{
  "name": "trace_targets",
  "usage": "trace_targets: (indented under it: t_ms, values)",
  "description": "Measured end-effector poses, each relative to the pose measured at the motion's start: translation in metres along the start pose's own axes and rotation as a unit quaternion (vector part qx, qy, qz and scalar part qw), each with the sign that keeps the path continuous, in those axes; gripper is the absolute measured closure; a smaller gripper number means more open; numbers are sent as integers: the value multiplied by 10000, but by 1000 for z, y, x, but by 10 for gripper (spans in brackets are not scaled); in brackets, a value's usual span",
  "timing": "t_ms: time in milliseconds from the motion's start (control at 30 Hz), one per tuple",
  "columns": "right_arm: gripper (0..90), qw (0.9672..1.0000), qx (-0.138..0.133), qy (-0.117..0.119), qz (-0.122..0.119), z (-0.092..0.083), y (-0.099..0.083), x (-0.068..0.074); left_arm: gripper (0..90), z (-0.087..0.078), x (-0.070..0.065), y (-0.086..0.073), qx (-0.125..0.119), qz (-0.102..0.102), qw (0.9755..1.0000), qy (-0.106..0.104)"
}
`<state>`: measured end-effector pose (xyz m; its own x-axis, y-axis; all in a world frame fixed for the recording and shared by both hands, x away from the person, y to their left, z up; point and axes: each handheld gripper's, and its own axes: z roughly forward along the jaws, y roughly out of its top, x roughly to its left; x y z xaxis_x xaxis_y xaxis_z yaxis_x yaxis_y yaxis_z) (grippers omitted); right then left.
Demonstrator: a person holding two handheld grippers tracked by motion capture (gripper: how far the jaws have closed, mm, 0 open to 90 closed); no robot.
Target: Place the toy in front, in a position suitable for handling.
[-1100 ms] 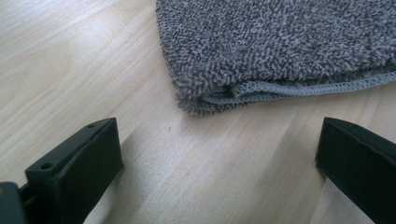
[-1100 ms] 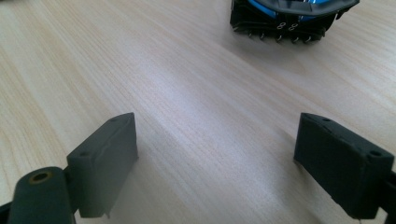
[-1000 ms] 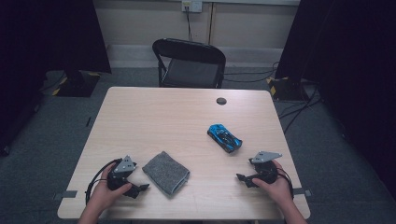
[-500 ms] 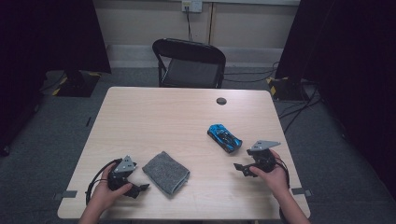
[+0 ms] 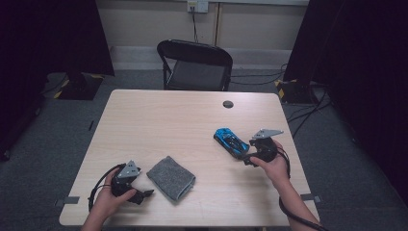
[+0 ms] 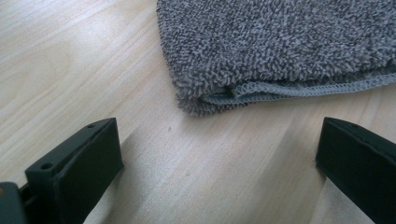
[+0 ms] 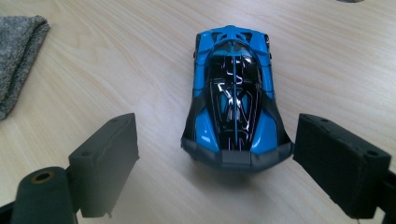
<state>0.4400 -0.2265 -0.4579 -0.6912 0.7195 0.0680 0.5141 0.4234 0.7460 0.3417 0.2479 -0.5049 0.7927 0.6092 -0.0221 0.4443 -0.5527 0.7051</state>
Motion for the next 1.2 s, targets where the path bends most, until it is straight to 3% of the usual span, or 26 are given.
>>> trace_targets:
  t_ms: [467, 967, 1100, 1200]
  values:
    - [132, 9997, 64, 57, 246, 38, 18, -19, 0, 0, 0, 0, 0, -1, 10000, 1]
    - [132, 9990, 381, -1, 244, 79, 29, -14, 0, 0, 0, 0, 2, 4, 10000, 2]
    - [129, 9982, 573, -144, -26, 86, 30, -10, 0, 0, 0, 0, 4, 2, 10000, 5]
    - [135, 9981, 592, -140, 23, 88, 29, -11, 0, 0, 0, 0, 3, 6, 10000, -1]
